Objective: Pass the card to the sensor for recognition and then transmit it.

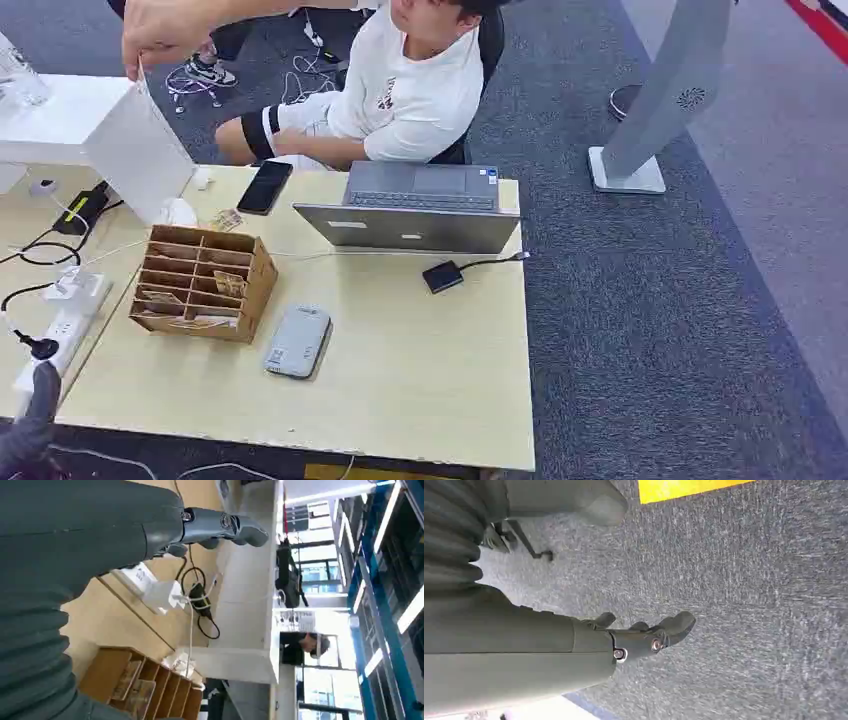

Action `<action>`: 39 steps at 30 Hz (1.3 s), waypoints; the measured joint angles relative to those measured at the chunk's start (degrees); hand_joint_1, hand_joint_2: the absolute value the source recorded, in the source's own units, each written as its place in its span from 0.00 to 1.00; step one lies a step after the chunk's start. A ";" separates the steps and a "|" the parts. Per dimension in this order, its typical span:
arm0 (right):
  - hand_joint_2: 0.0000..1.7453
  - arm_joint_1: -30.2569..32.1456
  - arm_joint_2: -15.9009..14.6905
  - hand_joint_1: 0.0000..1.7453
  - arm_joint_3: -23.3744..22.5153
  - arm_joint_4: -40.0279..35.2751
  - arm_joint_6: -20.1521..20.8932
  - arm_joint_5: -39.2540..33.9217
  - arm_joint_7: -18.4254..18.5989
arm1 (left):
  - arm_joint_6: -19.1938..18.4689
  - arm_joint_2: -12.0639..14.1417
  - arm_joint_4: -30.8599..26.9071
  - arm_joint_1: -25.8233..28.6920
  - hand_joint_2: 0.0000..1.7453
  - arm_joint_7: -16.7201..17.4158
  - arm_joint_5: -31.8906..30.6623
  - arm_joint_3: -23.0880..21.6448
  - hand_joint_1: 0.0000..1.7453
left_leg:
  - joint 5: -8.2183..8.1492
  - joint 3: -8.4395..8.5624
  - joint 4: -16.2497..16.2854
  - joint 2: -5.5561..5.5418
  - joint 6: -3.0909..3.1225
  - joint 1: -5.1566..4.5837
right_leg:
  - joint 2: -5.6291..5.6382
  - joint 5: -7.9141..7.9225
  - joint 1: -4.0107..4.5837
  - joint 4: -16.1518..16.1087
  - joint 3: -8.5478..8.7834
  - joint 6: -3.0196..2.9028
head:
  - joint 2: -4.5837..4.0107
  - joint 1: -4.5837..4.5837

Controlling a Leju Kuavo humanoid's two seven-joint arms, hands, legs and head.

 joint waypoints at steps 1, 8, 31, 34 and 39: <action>1.00 -0.19 0.00 0.00 0.00 0.09 0.24 0.22 0.13 | 0.16 0.42 0.02 -0.70 1.00 0.51 -1.48 -0.82 0.00 | 0.01 0.00 0.00 0.00 0.01 0.00 | 0.00 0.00 0.00 0.00 0.00 0.00 | 0.00 -0.02; 1.00 -1.11 0.24 0.00 0.02 0.24 1.42 1.71 0.90 | 1.01 3.08 1.77 -6.69 1.00 4.86 -11.99 -7.30 0.00 | 0.04 0.00 0.01 0.00 -0.03 -0.01 | 0.01 0.03 0.00 0.00 0.01 -0.02 | 0.00 -0.02; 1.00 -4.48 0.59 0.00 1.64 1.05 5.42 6.30 4.83 | 2.60 10.36 16.28 -29.90 1.00 20.19 -43.93 -30.62 0.00 | 0.13 0.00 0.05 0.04 -0.04 -0.01 | 0.04 0.13 0.00 0.04 -0.03 -0.06 | 0.00 0.00; 1.00 -4.84 0.59 0.00 2.01 1.18 5.95 7.08 5.44 | 2.91 11.17 18.23 -32.75 1.00 22.04 -47.55 -33.45 0.00 | 0.14 0.01 0.06 0.04 -0.04 -0.01 | 0.05 0.13 0.00 0.06 -0.03 -0.06 | 0.00 0.00; 1.00 -5.39 0.59 0.00 2.82 1.25 7.28 8.33 6.67 | 3.68 12.84 21.29 -37.65 1.00 25.40 -53.89 -38.35 0.00 | 0.16 0.00 0.07 0.04 -0.02 0.00 | 0.04 0.13 0.00 0.07 -0.04 -0.07 | 0.00 0.00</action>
